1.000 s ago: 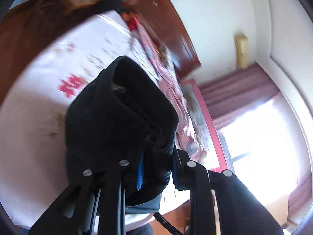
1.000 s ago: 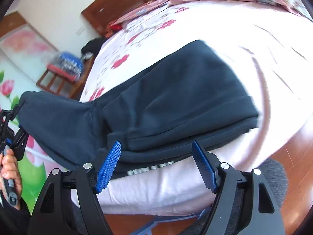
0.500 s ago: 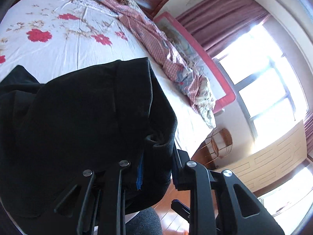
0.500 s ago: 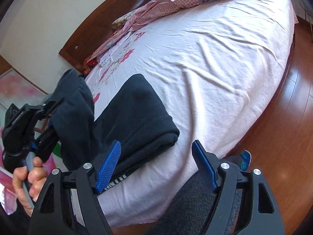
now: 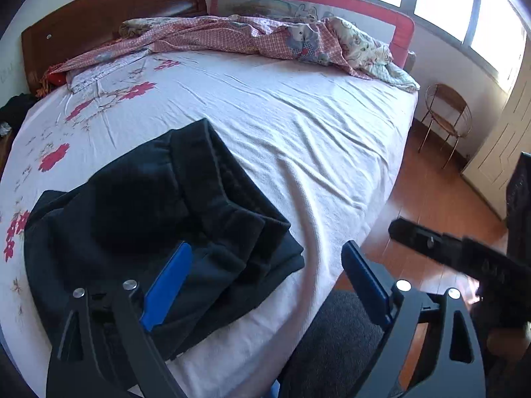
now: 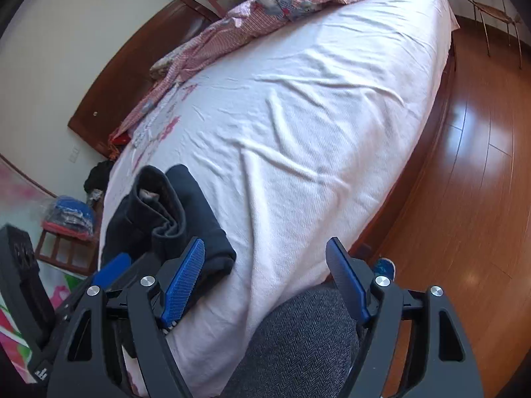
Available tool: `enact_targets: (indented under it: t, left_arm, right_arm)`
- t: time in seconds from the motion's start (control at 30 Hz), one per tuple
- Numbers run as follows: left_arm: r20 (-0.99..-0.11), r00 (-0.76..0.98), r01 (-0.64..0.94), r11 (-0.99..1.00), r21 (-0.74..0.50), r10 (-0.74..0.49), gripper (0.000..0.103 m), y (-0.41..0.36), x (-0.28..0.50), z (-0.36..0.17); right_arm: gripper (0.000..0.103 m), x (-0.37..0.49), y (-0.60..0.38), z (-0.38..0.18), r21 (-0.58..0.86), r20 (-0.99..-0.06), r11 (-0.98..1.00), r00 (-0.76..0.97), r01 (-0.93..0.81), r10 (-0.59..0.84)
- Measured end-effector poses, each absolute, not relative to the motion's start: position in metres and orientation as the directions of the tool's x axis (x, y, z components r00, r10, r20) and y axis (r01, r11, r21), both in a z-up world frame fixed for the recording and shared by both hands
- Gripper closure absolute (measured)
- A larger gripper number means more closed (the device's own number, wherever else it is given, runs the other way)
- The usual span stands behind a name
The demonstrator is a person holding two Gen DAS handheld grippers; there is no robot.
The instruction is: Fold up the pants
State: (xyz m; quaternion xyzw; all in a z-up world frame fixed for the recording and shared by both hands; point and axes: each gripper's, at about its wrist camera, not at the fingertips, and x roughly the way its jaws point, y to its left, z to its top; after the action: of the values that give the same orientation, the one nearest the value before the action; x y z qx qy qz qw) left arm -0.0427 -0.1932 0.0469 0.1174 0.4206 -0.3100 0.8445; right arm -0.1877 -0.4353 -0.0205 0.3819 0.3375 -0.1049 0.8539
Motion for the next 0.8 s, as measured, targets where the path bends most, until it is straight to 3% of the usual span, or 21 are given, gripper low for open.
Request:
enact_targets:
  t: [0.17, 0.4, 0.43, 0.47, 0.7, 0.8]
  left_arm:
    - [-0.722, 0.516, 0.519, 0.839, -0.166, -0.462, 0.003, -0.095, -0.028, 0.076]
    - [-0.720, 0.631, 0.207, 0.957, -0.203, -0.289, 0.002, 0.043, -0.010, 0.052]
    - [-0.720, 0.639, 0.179, 0.962, -0.206, -0.273, 0.002, 0.050, -0.012, 0.045]
    - [-0.723, 0.643, 0.145, 0.967, -0.210, -0.253, 0.002, 0.059, -0.016, 0.039]
    - [-0.729, 0.622, 0.127, 0.955, -0.269, -0.288, 0.002, 0.055, -0.004, 0.019]
    - [-0.722, 0.609, 0.171, 0.943, -0.285, -0.328, 0.002, 0.052, -0.013, 0.023]
  right_arm:
    - [0.028, -0.139, -0.407, 0.004, 0.581, -0.620, 0.777, 0.750, 0.243, 0.229]
    - [0.031, -0.073, -0.327, 0.015, 0.377, -0.695, 0.926, 0.666, 0.017, 0.271]
    - [0.039, -0.068, -0.320, 0.014, 0.371, -0.707, 0.929, 0.651, 0.009, 0.276]
    - [0.041, -0.065, -0.316, 0.011, 0.373, -0.715, 0.928, 0.640, 0.007, 0.282]
    - [0.041, -0.078, -0.317, -0.005, 0.364, -0.769, 0.917, 0.609, 0.165, 0.195]
    - [0.041, -0.076, -0.323, -0.013, 0.448, -0.739, 0.876, 0.625, 0.177, 0.251]
